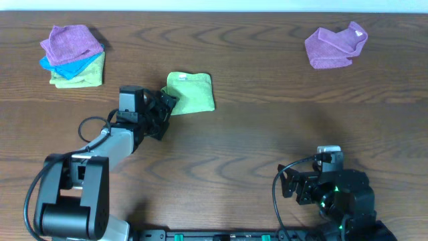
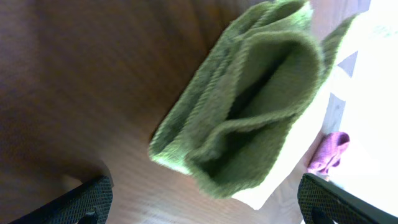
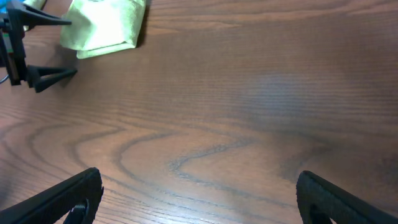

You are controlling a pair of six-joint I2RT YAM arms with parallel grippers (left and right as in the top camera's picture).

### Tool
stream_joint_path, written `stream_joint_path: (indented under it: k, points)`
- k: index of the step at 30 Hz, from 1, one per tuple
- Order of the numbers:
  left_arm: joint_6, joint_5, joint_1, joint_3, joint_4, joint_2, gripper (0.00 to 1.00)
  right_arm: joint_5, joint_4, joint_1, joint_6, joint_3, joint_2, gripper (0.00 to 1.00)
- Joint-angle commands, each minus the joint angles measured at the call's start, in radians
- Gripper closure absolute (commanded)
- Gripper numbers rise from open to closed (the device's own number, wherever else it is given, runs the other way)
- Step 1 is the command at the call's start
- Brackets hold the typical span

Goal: Fold the cloth
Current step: 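Retract the right arm to rest and reach the left gripper to the folded cloth, then grasp the folded green cloth's edge with the left gripper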

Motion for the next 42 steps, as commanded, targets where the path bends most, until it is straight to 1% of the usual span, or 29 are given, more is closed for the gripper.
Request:
stream_joint_path:
  k: [1,4,5,7,8,9,10,12,16,18,22,24,27,28,34,35,37,42]
  points:
    - [-0.024,-0.029,-0.016,-0.005,0.013,0.053,0.03,0.01,-0.003,-0.007,0.011,-0.001,-0.002,0.01]
    - [-0.046,-0.056,-0.035,-0.005,0.038,0.069,0.0,0.01,-0.003,-0.007,0.011,-0.001,-0.002,0.01]
    - [-0.055,-0.071,-0.04,-0.005,0.042,0.074,0.07,0.01,-0.003,-0.007,0.011,-0.001,-0.002,0.01]
    - [-0.07,-0.1,-0.053,-0.005,0.05,0.082,0.17,0.01,-0.003,-0.007,0.011,-0.001,-0.002,0.01]
    - [-0.075,-0.113,-0.059,-0.005,0.058,0.088,0.26,0.01,-0.003,-0.007,0.011,-0.001,-0.002,0.01]
    - [-0.075,-0.124,-0.063,-0.005,0.068,0.093,0.31,0.01,-0.003,-0.007,0.011,-0.001,-0.002,0.01]
    - [-0.075,-0.135,-0.068,-0.005,0.076,0.101,0.34,0.01,-0.003,-0.007,0.011,-0.001,-0.002,0.01]
    - [-0.075,-0.141,-0.07,-0.005,0.097,0.118,0.34,0.01,-0.003,-0.007,0.011,-0.001,-0.002,0.01]
    - [-0.075,-0.151,-0.072,-0.005,0.145,0.16,0.28,0.01,-0.003,-0.007,0.011,-0.001,-0.002,0.01]
    - [-0.074,-0.151,-0.073,-0.005,0.176,0.189,0.29,0.01,-0.003,-0.007,0.011,-0.001,-0.002,0.01]
    - [-0.069,-0.151,-0.073,-0.005,0.218,0.232,0.38,0.01,-0.003,-0.007,0.011,-0.001,-0.002,0.01]
    - [-0.051,-0.15,-0.073,-0.005,0.249,0.248,0.42,0.01,-0.003,-0.007,0.011,-0.001,-0.002,0.01]
    - [-0.024,-0.15,-0.073,-0.005,0.309,0.274,0.56,0.01,-0.003,-0.007,0.011,-0.001,-0.002,0.01]
    - [-0.011,-0.15,-0.073,-0.005,0.326,0.281,0.57,0.01,-0.003,-0.007,0.011,-0.001,-0.002,0.01]
    - [0.137,-0.15,-0.073,-0.004,0.369,0.288,0.77,0.01,-0.003,-0.007,0.011,-0.001,-0.002,0.01]
    - [0.164,-0.143,-0.073,-0.004,0.375,0.288,0.82,0.01,-0.003,-0.007,0.011,-0.001,-0.002,0.01]
    - [0.2,-0.113,-0.072,-0.004,0.407,0.288,0.94,0.01,-0.003,-0.007,0.011,-0.001,-0.002,0.01]
    - [0.225,-0.013,-0.063,-0.002,0.546,0.288,0.94,0.01,-0.003,-0.007,0.011,-0.001,-0.002,0.01]
